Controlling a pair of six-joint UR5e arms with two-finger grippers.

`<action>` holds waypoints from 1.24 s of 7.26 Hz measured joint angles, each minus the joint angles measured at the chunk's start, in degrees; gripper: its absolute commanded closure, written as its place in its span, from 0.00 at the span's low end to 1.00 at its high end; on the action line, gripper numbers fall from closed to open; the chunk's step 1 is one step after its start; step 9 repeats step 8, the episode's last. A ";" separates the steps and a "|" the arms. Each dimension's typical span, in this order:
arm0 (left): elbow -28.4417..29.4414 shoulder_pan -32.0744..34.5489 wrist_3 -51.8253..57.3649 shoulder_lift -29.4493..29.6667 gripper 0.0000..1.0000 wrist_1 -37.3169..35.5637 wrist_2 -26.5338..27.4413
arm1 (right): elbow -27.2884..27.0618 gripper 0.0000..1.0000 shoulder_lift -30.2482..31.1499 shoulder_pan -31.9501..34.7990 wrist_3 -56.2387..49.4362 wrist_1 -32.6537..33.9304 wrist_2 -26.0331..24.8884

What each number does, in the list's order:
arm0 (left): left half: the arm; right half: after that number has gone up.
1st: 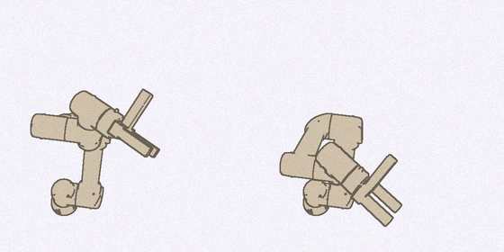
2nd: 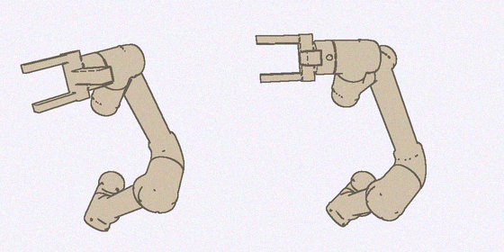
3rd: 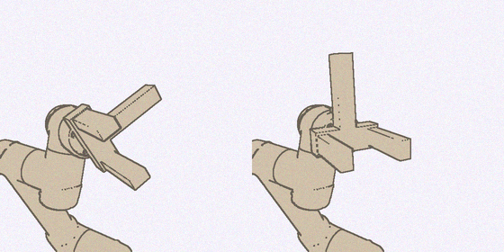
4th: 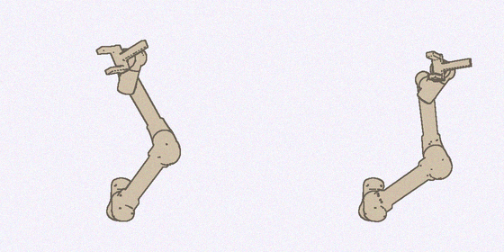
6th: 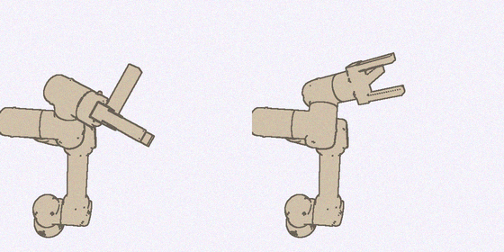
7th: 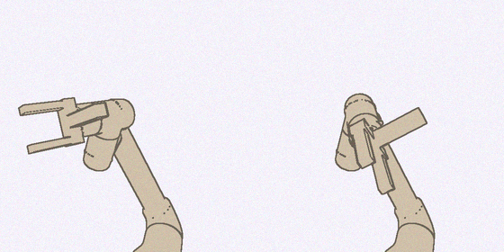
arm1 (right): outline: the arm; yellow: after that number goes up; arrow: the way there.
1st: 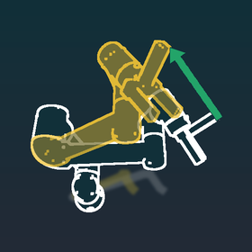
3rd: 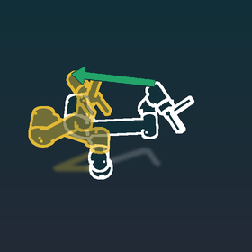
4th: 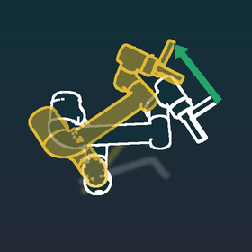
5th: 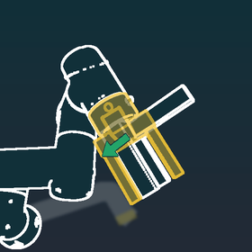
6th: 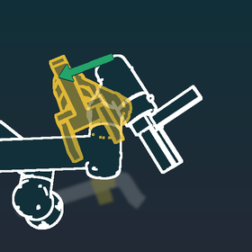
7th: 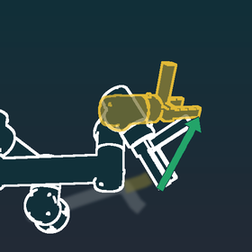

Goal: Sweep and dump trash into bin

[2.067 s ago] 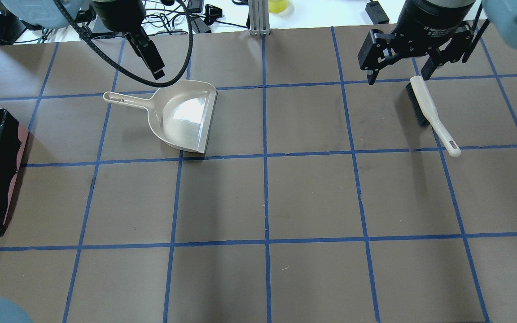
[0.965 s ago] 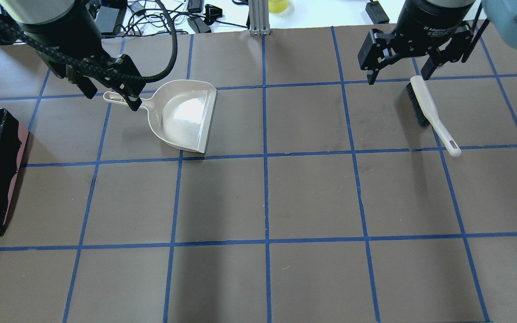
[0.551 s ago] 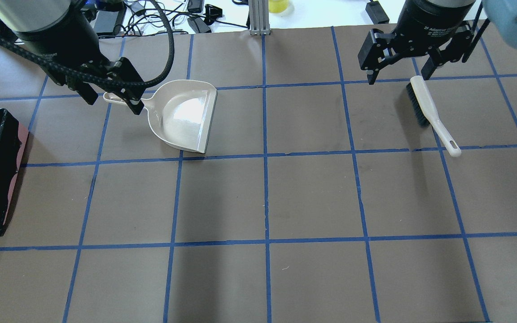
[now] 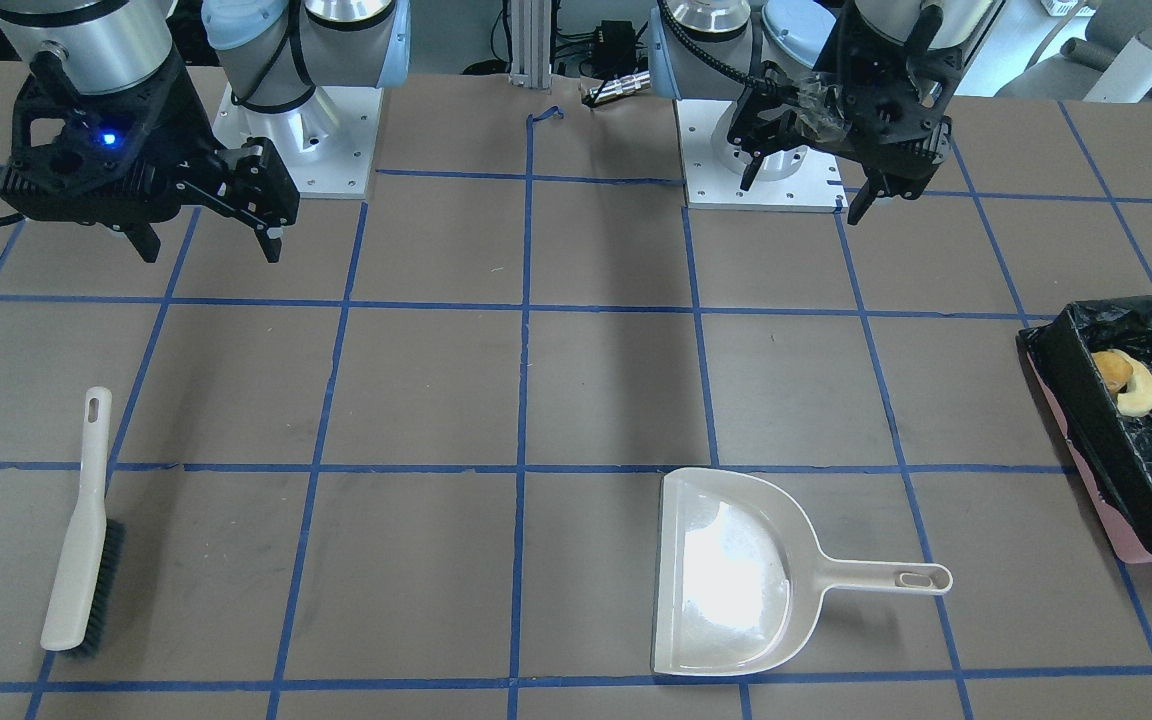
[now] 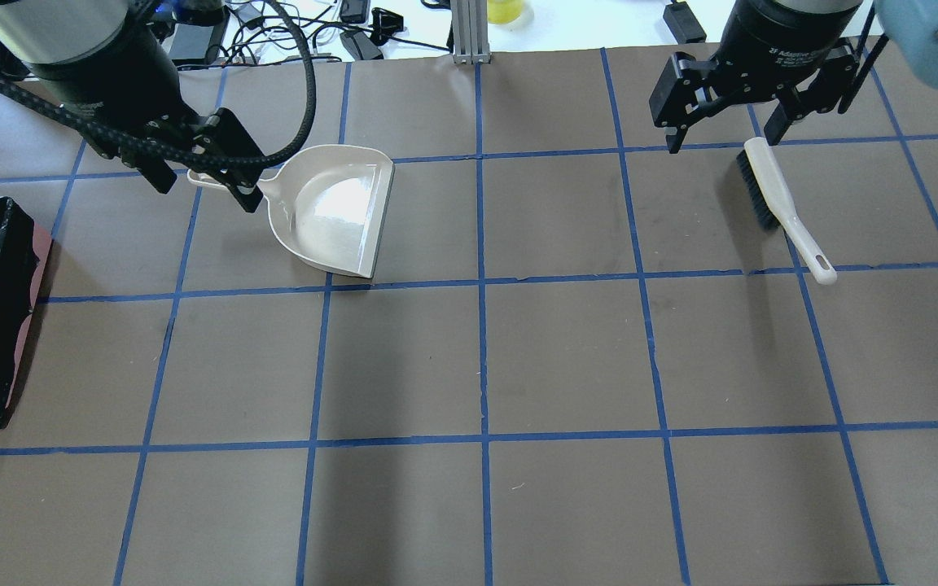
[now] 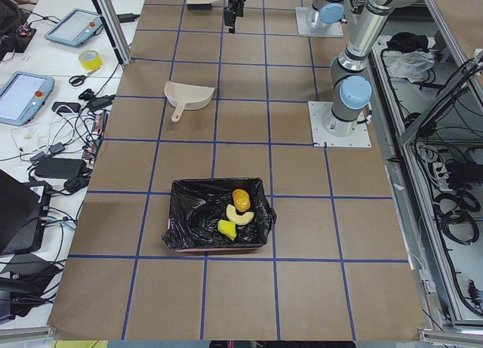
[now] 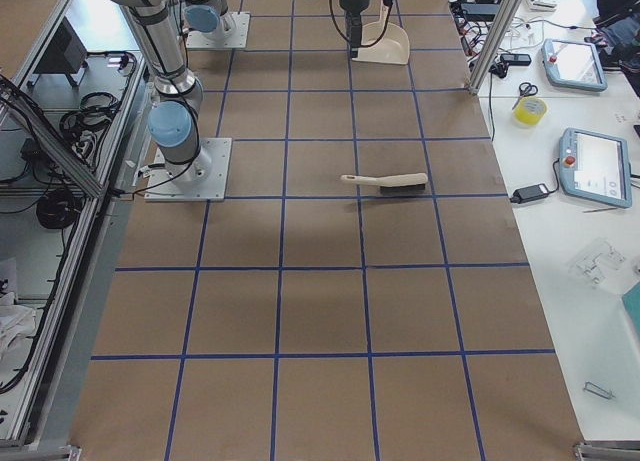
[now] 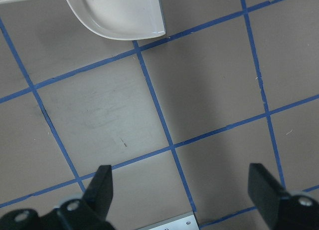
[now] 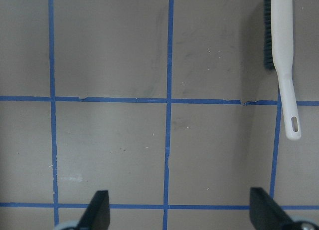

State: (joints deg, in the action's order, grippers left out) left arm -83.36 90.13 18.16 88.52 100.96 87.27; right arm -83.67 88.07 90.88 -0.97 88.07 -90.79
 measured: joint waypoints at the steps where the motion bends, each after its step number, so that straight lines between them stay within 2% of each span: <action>1: -0.47 0.01 -0.02 -0.14 0.02 -0.06 0.00 | 0.00 0.00 0.00 0.00 0.00 0.00 0.00; 9: -0.92 0.04 -0.18 -0.63 0.00 -0.06 0.00 | 0.00 0.00 0.00 0.00 0.15 0.08 0.16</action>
